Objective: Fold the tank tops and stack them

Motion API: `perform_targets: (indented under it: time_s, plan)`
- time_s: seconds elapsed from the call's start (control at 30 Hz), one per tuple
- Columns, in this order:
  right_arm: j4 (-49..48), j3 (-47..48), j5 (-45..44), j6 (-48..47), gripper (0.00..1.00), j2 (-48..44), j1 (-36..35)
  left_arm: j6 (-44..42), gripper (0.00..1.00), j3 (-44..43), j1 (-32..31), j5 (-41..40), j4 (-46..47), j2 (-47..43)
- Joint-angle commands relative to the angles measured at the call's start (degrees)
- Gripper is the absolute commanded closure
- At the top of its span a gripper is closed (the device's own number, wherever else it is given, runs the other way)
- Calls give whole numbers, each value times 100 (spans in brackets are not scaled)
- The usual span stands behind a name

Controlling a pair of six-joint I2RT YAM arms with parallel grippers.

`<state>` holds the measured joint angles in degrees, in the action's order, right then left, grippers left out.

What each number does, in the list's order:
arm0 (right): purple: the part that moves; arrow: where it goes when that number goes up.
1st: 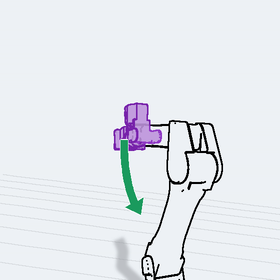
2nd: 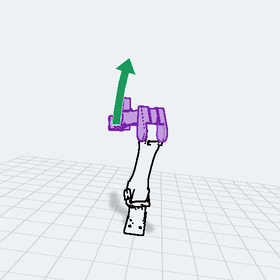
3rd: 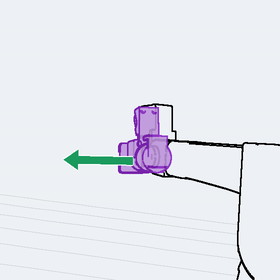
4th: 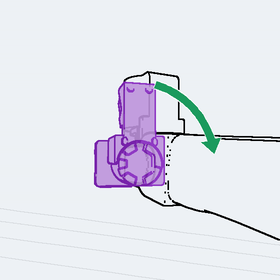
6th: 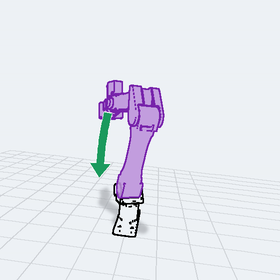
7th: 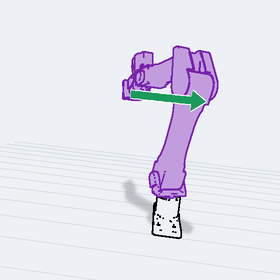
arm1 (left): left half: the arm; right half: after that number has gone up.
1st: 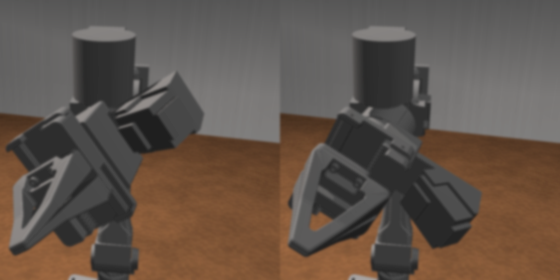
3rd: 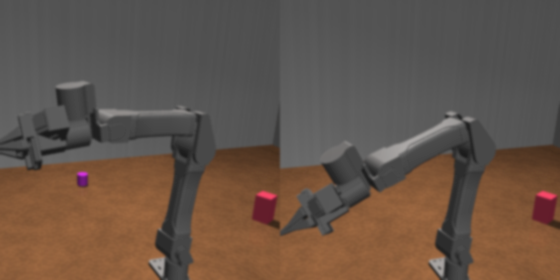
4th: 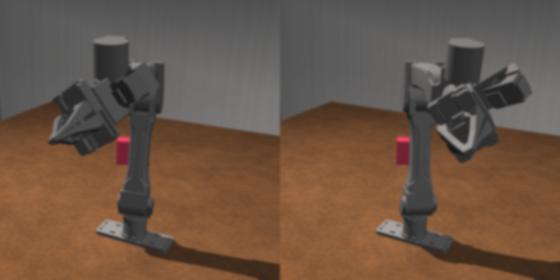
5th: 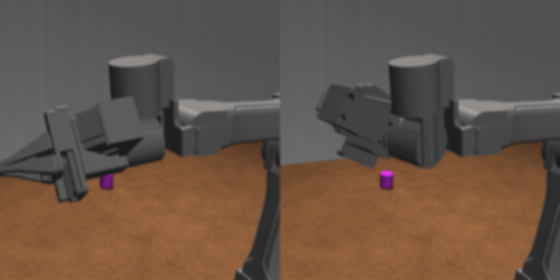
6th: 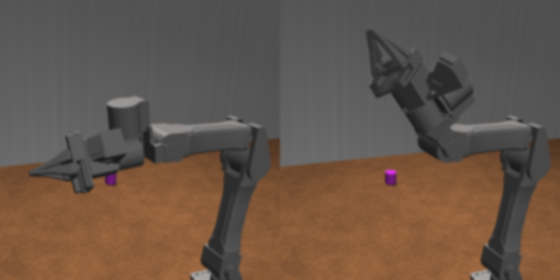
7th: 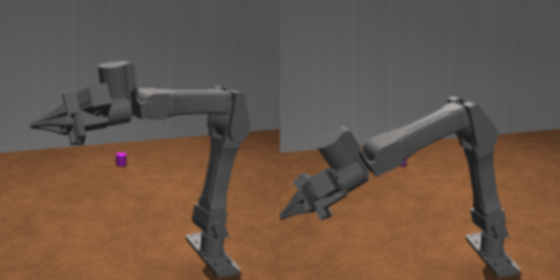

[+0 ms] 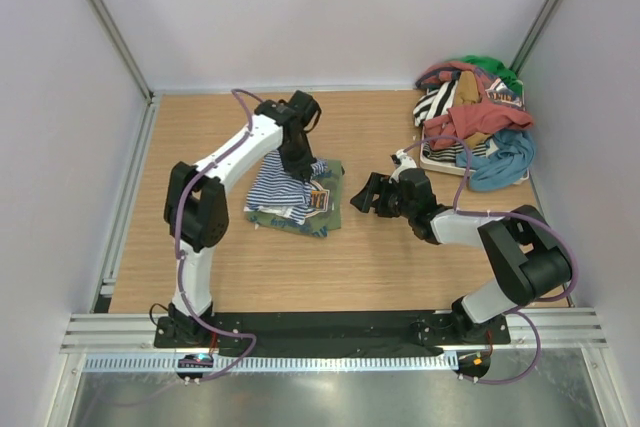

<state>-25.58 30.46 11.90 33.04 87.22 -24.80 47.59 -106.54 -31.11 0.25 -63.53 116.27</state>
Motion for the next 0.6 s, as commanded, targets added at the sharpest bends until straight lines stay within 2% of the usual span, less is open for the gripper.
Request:
perform_targets:
  time_s: [0.0, 0.17, 0.2, 0.27, 0.37, 0.43, 0.47, 0.57]
  plan:
    - [-166, 145, -179, -113, 23, -179, 1, 689, 85, 134, -228, 256, 797, 247]
    - [-157, 153, -171, -105, 23, -179, -8, 883, 67, -121, -571, 239, 816, 266]
    - [-157, 145, -188, -104, 23, -179, 1, 927, 52, -95, -589, 230, 824, 134]
    - [-158, 145, -197, -113, 23, -197, 1, 910, 32, -60, -589, 195, 816, 2]
    - [-184, 118, -188, -113, 23, -223, -8, 647, 30, -165, -589, 151, 501, -165]
    - [-193, 118, -153, -113, 23, -232, 1, 489, 10, -139, -589, 28, 377, -480]
    - [-201, 101, -153, -122, 23, -240, -8, 436, 1, 27, -589, -364, 315, -656]
    - [-236, 92, -127, -113, 23, -249, 1, 225, 0, 658, -502, -614, 533, -1340]
